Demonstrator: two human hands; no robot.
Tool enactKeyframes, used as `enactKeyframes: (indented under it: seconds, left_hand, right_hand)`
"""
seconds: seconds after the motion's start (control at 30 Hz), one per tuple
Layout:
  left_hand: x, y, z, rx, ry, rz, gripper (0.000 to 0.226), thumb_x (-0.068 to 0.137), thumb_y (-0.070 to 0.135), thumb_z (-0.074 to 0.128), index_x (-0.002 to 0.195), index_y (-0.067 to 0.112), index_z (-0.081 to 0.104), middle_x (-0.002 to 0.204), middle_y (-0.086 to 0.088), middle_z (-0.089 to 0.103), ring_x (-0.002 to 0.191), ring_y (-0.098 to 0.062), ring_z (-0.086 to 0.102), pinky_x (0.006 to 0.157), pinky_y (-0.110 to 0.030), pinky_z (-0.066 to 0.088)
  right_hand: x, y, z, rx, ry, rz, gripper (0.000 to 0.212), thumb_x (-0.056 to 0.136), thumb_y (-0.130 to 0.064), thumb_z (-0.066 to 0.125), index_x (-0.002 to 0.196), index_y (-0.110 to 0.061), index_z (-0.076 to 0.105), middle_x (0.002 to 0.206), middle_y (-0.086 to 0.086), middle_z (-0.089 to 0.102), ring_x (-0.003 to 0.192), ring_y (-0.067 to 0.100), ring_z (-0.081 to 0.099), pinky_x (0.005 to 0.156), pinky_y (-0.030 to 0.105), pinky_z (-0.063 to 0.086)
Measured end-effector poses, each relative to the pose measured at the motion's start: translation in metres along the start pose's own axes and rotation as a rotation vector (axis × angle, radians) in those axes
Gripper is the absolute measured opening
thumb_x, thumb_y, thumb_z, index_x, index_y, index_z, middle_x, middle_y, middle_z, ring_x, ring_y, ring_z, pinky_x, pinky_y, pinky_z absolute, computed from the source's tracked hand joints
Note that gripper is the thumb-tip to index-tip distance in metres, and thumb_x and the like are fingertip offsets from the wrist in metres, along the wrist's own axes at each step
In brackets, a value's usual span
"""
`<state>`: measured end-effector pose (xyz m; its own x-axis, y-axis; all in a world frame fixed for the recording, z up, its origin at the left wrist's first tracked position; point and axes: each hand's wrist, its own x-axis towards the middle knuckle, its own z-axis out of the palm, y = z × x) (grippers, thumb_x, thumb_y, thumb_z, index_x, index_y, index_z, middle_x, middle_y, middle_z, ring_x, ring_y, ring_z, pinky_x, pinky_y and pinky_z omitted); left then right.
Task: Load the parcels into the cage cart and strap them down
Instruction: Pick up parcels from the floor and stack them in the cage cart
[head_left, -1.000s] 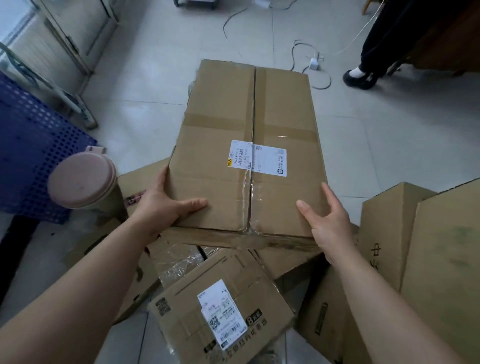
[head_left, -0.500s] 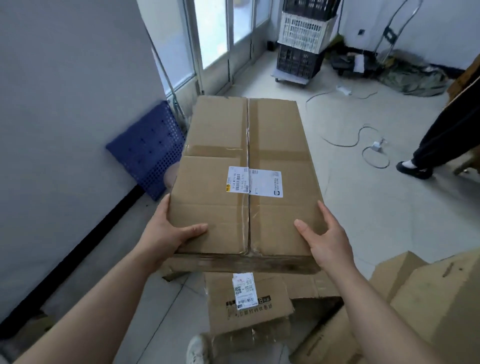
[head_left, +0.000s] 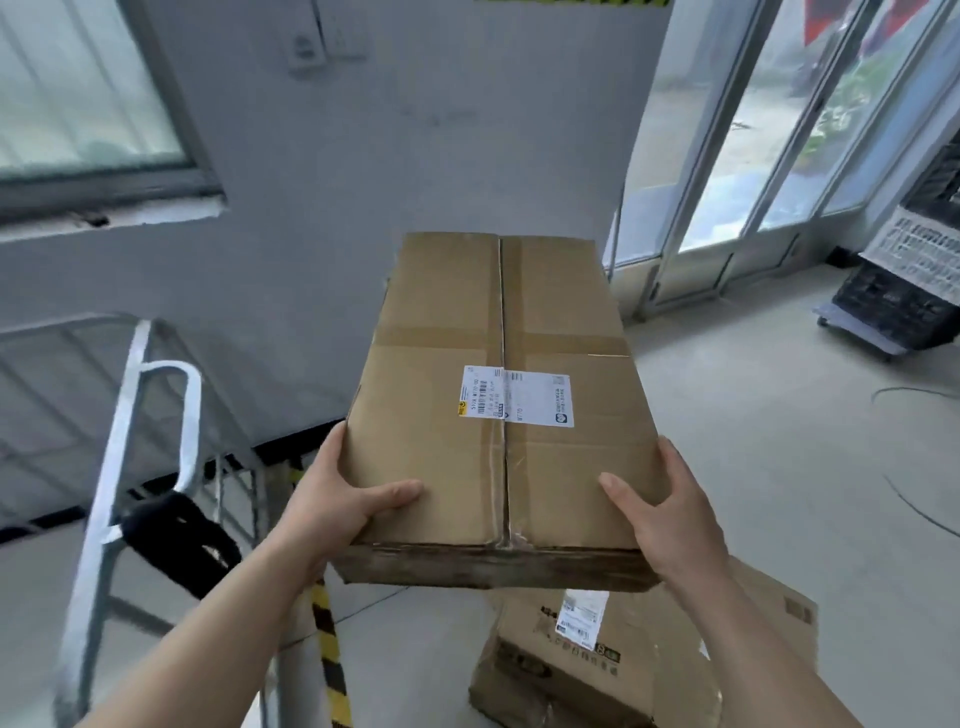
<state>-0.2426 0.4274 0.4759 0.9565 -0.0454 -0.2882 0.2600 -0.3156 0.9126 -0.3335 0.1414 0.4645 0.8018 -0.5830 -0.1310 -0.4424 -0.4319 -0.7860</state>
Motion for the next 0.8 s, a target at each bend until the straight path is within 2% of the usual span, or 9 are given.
enactKeyframes:
  seconds: [0.07, 0.13, 0.27, 0.43, 0.57, 0.63, 0.73, 0.8]
  left_hand:
    - [-0.016, -0.006, -0.036, -0.022, 0.076, 0.009, 0.106, 0.060, 0.030, 0.090, 0.146, 0.034, 0.029, 0.103, 0.025, 0.049, 0.092, 0.000, 0.052, 0.066, -0.019, 0.044]
    - [-0.033, -0.013, -0.072, -0.048, 0.146, 0.008, 0.108, 0.057, 0.033, 0.091, 0.146, 0.035, 0.029, 0.112, 0.018, 0.053, 0.096, -0.004, 0.054, 0.066, -0.020, 0.046]
    - [-0.068, -0.030, -0.147, -0.126, 0.276, 0.004, 0.113, 0.054, 0.032, 0.092, 0.147, 0.033, 0.029, 0.124, 0.009, 0.054, 0.107, -0.012, 0.056, 0.079, -0.025, 0.047]
    - [-0.123, -0.058, -0.248, -0.204, 0.422, 0.027, 0.100, 0.055, 0.024, 0.092, 0.139, 0.032, 0.039, 0.118, 0.008, 0.061, 0.104, -0.009, 0.061, 0.080, -0.023, 0.049]
    - [-0.170, -0.090, -0.333, -0.237, 0.544, 0.004, 0.105, 0.056, 0.023, 0.092, 0.144, 0.028, 0.034, 0.123, 0.006, 0.059, 0.107, -0.011, 0.059, 0.091, -0.028, 0.048]
    - [-0.193, -0.104, -0.373, -0.258, 0.597, -0.013, 0.102, 0.058, 0.020, 0.091, 0.143, 0.027, 0.035, 0.122, 0.005, 0.059, 0.103, -0.009, 0.060, 0.086, -0.025, 0.049]
    - [-0.223, -0.122, -0.426, -0.293, 0.673, -0.033, 0.078, 0.065, 0.010, 0.087, 0.124, 0.030, 0.041, 0.107, 0.008, 0.061, 0.090, -0.002, 0.059, 0.057, -0.011, 0.049]
    - [-0.235, -0.135, -0.458, -0.310, 0.714, -0.053, 0.075, 0.066, 0.006, 0.086, 0.120, 0.031, 0.041, 0.100, 0.011, 0.061, 0.085, -0.001, 0.059, 0.052, -0.009, 0.046]
  right_hand:
    - [-0.011, -0.025, 0.018, 0.013, -0.055, -0.060, 0.079, 0.080, -0.057, 0.064, 0.147, -0.040, 0.025, 0.138, -0.012, 0.046, 0.123, 0.017, 0.048, 0.093, 0.038, 0.043]
    - [-0.023, -0.051, 0.038, 0.031, -0.118, -0.129, 0.081, 0.080, -0.057, 0.065, 0.147, -0.039, 0.024, 0.142, -0.012, 0.044, 0.126, 0.017, 0.046, 0.100, 0.042, 0.044]
    - [-0.057, -0.108, 0.082, 0.045, -0.201, -0.287, 0.076, 0.083, -0.048, 0.067, 0.147, -0.032, 0.029, 0.137, -0.010, 0.044, 0.127, 0.020, 0.045, 0.103, 0.046, 0.042]
    - [-0.120, -0.179, 0.145, -0.002, -0.296, -0.411, 0.084, 0.081, -0.052, 0.067, 0.150, -0.029, 0.023, 0.142, -0.002, 0.046, 0.127, 0.023, 0.046, 0.103, 0.047, 0.041]
    - [-0.183, -0.226, 0.206, -0.014, -0.399, -0.502, 0.087, 0.080, -0.055, 0.066, 0.150, -0.030, 0.022, 0.144, -0.002, 0.044, 0.127, 0.024, 0.045, 0.103, 0.048, 0.042]
    - [-0.215, -0.248, 0.239, -0.019, -0.451, -0.522, 0.087, 0.079, -0.055, 0.066, 0.150, -0.030, 0.023, 0.143, -0.002, 0.045, 0.126, 0.024, 0.046, 0.102, 0.048, 0.042]
    - [-0.257, -0.274, 0.289, 0.010, -0.534, -0.530, 0.085, 0.076, -0.056, 0.070, 0.147, -0.035, 0.028, 0.131, -0.008, 0.052, 0.119, 0.020, 0.053, 0.099, 0.048, 0.045]
    - [-0.279, -0.290, 0.322, 0.022, -0.586, -0.529, 0.084, 0.074, -0.056, 0.072, 0.145, -0.037, 0.032, 0.126, -0.011, 0.056, 0.113, 0.018, 0.056, 0.098, 0.048, 0.046]
